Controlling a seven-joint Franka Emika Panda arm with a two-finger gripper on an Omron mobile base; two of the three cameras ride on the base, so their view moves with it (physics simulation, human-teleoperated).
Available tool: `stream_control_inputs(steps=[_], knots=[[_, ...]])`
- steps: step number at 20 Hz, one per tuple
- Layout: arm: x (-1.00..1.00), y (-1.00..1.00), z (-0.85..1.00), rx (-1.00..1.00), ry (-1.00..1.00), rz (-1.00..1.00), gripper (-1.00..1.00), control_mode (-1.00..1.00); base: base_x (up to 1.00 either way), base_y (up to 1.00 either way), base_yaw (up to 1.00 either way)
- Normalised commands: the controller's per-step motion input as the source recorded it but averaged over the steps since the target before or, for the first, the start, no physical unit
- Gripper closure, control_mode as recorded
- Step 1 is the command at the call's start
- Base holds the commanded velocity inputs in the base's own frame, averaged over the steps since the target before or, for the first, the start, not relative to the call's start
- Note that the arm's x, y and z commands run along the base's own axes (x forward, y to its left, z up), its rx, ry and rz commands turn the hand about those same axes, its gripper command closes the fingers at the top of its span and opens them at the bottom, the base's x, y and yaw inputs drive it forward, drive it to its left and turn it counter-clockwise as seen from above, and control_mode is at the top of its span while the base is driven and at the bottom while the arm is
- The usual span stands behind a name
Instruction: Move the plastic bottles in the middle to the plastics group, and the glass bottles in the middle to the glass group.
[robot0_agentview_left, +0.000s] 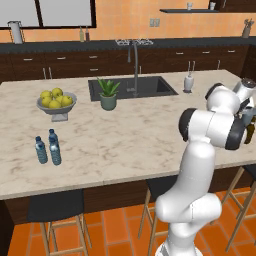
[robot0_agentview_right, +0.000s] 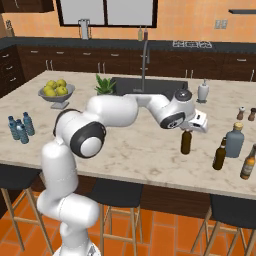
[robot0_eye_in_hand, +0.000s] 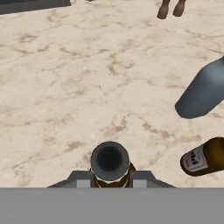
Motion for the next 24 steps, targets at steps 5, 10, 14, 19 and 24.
stream_control_inputs(steps=[5, 10, 14, 19, 24], knots=[[0.00, -0.47, 0.00, 0.00, 0.00, -0.06, 1.00, -1.00, 0.00, 0.00, 0.00], [-0.14, -0.05, 0.00, 0.00, 0.00, 0.00, 1.00, -1.00, 0.00, 0.00, 0.00], [-0.18, 0.00, -0.08, -0.01, 0.00, 0.00, 1.00, -1.00, 0.00, 0.00, 0.00], [0.00, 0.00, -0.02, -0.03, -0.02, 0.00, 1.00, -1.00, 0.00, 0.00, 0.00], [0.04, -0.05, -0.03, -0.03, -0.10, 0.00, 1.00, -1.00, 0.00, 0.00, 0.00]])
